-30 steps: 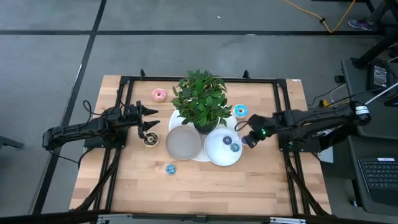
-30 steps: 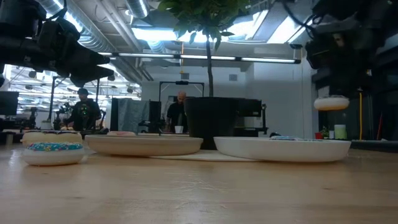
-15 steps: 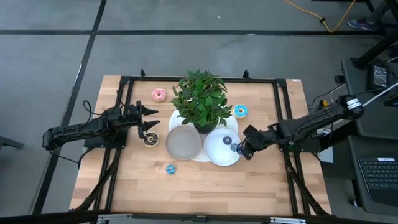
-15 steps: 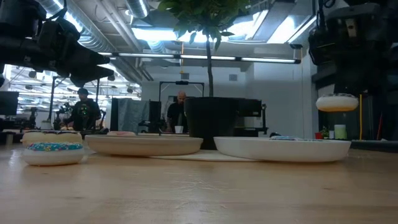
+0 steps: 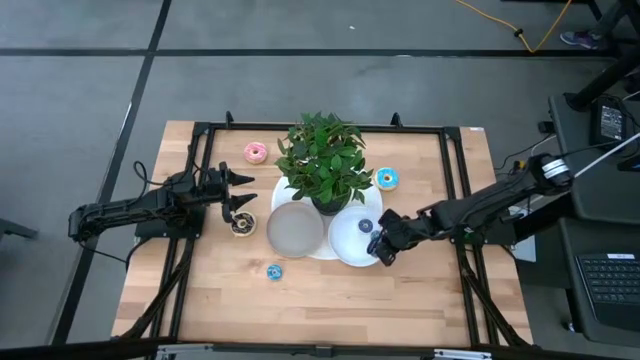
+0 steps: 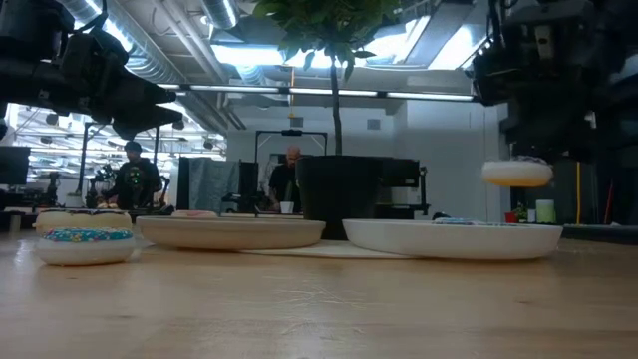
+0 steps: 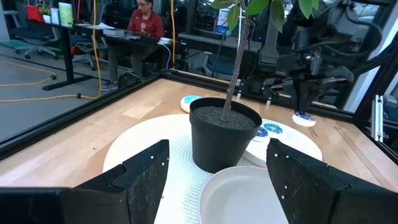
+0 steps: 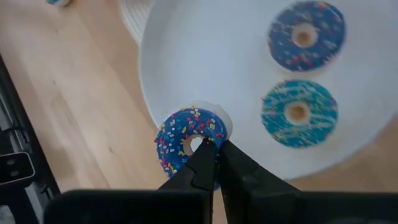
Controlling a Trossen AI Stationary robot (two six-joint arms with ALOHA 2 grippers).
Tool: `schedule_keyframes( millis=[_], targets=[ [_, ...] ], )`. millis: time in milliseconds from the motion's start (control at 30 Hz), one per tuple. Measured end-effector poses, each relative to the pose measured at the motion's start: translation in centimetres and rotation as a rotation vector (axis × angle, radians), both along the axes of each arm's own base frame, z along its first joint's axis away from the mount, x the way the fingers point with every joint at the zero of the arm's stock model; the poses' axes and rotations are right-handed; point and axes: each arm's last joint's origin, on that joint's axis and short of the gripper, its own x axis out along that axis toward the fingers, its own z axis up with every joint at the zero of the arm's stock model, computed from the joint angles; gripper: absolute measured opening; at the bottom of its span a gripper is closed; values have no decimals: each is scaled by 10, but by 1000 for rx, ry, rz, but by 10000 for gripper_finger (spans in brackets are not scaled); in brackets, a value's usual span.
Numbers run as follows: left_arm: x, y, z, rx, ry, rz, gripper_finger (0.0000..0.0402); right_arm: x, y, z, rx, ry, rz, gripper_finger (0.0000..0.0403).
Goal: Pick & Place donuts
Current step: Put the small dark blue donut on the white plate
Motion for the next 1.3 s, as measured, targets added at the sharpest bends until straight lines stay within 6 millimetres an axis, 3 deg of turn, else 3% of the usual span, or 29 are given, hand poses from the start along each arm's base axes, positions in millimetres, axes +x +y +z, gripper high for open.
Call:
schedule_keyframes(
  millis=[400,1300],
  targets=[
    [0,0,0,0,0,0,260,20,4,-13,-26,16,38,18],
    [0,0,0,0,0,0,260,40,5,-41,-52,78,77,19]
  ],
)
